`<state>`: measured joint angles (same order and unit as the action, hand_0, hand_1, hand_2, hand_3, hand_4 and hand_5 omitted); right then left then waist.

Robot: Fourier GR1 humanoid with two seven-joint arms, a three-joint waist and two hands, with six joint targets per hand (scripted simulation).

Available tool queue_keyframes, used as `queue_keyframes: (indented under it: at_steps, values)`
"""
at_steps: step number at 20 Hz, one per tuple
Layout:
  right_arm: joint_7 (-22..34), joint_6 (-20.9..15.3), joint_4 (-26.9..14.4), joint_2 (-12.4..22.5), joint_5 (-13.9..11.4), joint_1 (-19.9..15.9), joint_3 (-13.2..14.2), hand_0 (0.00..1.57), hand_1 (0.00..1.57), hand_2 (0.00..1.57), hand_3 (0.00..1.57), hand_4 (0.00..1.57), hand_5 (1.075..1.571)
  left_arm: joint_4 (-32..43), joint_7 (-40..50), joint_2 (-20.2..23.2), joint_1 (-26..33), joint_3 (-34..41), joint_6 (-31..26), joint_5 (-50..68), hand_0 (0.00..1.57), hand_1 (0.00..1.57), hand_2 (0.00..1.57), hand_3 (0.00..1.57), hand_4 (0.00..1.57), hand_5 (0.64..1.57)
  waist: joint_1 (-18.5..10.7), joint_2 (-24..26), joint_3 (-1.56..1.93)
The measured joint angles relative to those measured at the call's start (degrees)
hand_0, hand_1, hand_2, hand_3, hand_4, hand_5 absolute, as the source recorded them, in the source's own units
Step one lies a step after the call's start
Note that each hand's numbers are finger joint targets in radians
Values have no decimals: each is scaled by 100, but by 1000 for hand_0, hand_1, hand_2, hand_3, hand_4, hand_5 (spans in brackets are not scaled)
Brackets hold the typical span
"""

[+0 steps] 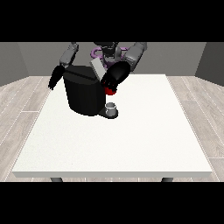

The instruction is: Insert the coffee pod into the coffee machine and close the lid

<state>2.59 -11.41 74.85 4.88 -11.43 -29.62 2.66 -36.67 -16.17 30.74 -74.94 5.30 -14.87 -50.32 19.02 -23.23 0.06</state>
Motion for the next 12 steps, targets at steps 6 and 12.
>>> queue_keyframes:
  at_steps: [6,12]
  values:
    - [-41,-43,-40,-16,-26,24,7,0,0,0,0,202,1571,-59,-33,31,51,-69,244,-188,0,0,587,459,0,1571,-32,0,9]
    - [-12,9,-63,49,2,79,56,0,0,0,0,83,1571,-21,-62,26,150,-38,370,-245,0,0,432,326,0,1571,-44,108,6]
